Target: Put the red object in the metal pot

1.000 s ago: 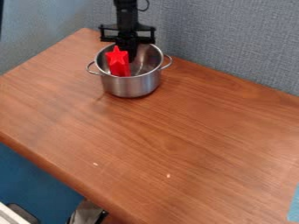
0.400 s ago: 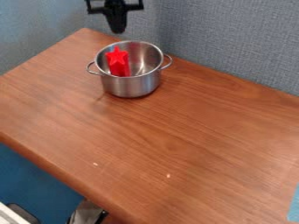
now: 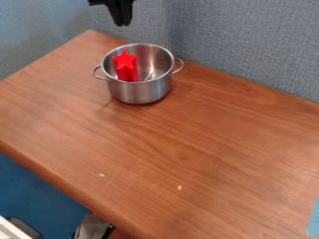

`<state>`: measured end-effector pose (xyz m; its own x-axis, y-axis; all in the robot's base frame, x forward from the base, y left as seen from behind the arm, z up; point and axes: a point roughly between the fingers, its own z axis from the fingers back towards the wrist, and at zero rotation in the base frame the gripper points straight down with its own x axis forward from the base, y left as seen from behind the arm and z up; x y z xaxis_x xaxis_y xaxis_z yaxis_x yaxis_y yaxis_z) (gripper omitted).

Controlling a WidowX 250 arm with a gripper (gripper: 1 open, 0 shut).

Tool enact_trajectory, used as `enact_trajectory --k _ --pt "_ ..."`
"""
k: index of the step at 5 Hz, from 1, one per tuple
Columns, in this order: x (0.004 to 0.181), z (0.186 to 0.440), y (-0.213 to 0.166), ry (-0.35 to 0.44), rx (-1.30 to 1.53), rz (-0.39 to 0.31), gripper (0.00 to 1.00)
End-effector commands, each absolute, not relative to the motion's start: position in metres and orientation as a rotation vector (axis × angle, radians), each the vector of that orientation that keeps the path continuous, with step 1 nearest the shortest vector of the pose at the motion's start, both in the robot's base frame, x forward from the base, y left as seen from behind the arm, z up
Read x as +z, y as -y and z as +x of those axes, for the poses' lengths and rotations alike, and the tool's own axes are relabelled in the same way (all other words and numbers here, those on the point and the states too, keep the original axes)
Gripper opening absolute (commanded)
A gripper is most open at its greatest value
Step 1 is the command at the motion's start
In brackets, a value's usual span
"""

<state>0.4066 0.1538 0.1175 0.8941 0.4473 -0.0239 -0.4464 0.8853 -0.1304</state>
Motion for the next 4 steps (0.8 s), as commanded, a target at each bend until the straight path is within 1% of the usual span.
enact_trajectory --k 1,2,4 --pt "0.152 0.398 -0.157 0.087 0.471 -0.092 1.0" --pt "0.147 0.396 -0.157 0.079 0.479 -0.078 1.0" --pt "0.131 0.398 -0.157 0.048 0.495 -0.049 1.0"
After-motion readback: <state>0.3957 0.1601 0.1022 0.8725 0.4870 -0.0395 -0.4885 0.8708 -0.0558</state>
